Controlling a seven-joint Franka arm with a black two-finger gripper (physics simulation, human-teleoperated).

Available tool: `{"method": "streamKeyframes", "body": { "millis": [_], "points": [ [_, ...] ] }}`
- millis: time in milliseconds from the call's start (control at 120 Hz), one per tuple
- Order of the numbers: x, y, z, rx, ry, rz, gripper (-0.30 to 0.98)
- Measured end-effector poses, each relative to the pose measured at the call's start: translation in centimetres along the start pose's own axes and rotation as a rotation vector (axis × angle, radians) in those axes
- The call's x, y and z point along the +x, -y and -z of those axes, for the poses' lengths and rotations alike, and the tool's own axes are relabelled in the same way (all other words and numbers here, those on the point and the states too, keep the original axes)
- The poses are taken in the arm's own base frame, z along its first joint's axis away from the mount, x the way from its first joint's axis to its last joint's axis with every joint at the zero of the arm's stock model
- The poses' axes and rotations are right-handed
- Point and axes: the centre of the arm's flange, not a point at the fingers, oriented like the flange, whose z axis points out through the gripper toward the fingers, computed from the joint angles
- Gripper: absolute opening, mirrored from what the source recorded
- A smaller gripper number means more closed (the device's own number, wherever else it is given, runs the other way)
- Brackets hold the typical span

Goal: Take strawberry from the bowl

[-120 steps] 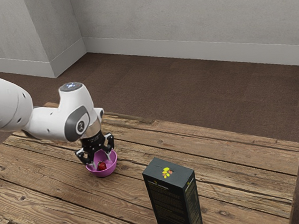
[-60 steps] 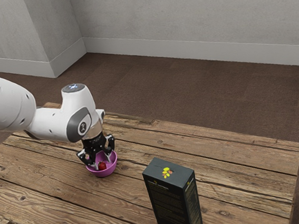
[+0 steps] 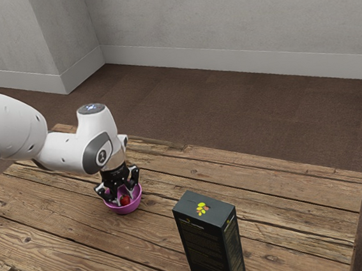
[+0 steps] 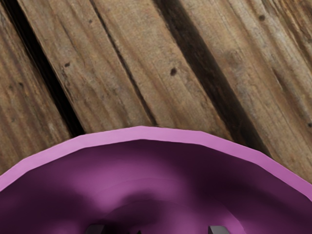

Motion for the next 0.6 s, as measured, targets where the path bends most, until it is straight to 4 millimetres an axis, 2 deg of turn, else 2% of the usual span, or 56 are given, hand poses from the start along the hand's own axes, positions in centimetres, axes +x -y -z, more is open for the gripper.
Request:
{"method": "streamKeyframes", "body": {
  "millis": [33,300,600],
  "points": [
    [0.0,0.0,-0.1,0.001,0.000,0.000,0.24],
    [0.0,0.0,0.1,-0.001,0.000,0.002,0.17],
    [0.1,-0.1,1.6,-0.025,-0.006,0.007,0.13]
  ]
}}
